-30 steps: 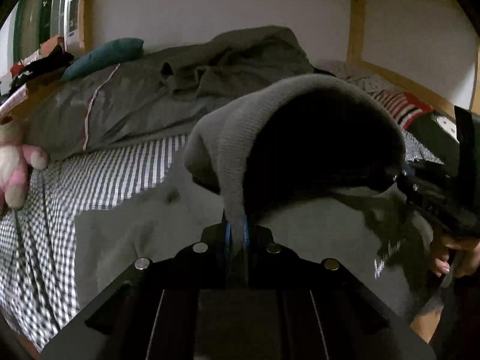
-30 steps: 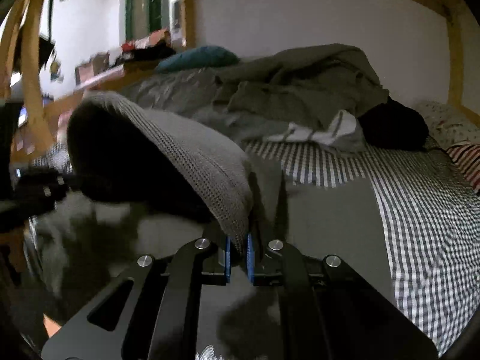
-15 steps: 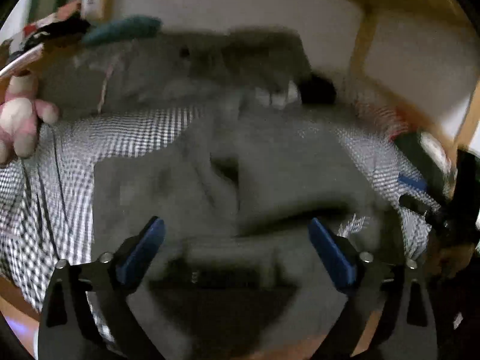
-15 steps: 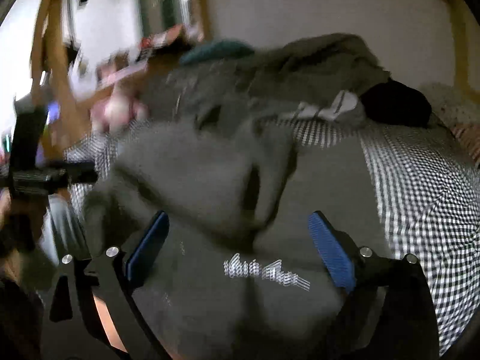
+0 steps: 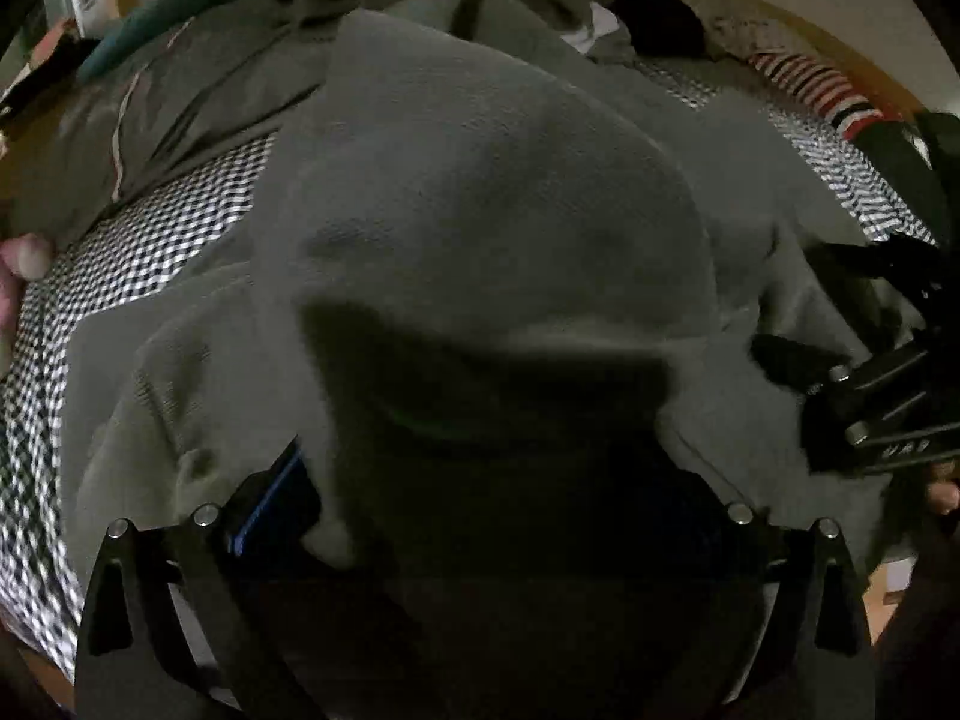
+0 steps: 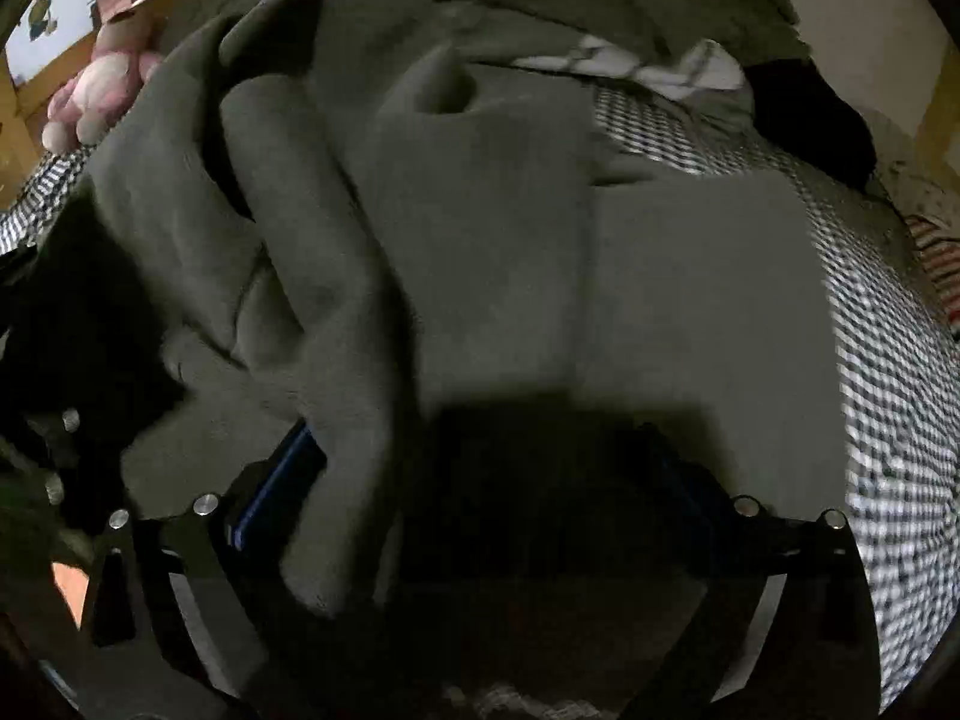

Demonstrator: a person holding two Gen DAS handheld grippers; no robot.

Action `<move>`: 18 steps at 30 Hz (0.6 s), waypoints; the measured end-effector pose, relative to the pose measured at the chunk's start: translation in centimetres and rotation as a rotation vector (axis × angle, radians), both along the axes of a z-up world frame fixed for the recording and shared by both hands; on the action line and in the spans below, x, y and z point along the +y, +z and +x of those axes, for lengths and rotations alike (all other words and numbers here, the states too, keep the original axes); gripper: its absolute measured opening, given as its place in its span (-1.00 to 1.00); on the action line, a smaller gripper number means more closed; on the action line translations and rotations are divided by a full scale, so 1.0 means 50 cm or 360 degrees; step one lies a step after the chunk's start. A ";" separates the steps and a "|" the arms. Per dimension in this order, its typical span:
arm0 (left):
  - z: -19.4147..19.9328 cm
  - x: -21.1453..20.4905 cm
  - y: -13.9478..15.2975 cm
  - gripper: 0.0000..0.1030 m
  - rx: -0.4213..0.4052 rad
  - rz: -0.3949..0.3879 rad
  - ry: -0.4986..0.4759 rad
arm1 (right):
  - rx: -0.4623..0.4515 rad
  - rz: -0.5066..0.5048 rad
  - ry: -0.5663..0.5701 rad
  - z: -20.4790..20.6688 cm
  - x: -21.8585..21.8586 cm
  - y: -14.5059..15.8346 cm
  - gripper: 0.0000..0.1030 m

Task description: Fold large clothes

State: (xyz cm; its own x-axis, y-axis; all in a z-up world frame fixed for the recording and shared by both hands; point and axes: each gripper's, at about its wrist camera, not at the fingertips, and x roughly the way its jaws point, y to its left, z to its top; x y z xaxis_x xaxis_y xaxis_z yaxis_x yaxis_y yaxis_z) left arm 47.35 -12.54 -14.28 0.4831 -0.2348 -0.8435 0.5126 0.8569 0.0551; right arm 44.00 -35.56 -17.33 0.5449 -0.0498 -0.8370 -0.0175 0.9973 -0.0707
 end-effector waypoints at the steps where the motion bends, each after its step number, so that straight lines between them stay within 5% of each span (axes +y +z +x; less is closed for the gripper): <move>1: -0.007 0.008 0.009 0.89 0.0019 -0.0017 0.0002 | -0.0008 -0.0006 -0.0020 -0.014 -0.011 0.013 0.92; 7: -0.026 0.000 -0.004 0.89 -0.0084 0.0059 0.0011 | -0.0200 0.0079 -0.0032 -0.028 0.009 0.067 0.92; 10: -0.043 0.008 -0.007 0.89 -0.0087 0.0032 -0.0011 | 0.0010 -0.0194 0.0095 -0.013 0.066 -0.004 0.92; 12: -0.040 0.010 0.001 0.89 -0.0060 0.0012 -0.0035 | -0.0040 -0.0142 0.0109 -0.062 0.046 -0.004 0.93; 15: -0.029 0.024 0.049 0.89 -0.0009 -0.0157 -0.0004 | -0.0050 0.0062 0.0073 -0.130 -0.020 0.035 0.93; 18: -0.021 0.040 0.156 0.89 -0.0278 -0.0376 0.0080 | -0.0274 0.0137 -0.0063 -0.124 -0.077 0.106 0.93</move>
State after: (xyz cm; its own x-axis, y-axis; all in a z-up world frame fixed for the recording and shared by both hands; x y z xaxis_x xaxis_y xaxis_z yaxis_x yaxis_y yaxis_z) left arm 46.30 -10.54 -6.46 0.6323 -0.3866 -0.6713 0.4694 0.8806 -0.0651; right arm 37.82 -39.42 -12.04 0.6795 -0.0062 -0.7336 0.0266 0.9995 0.0162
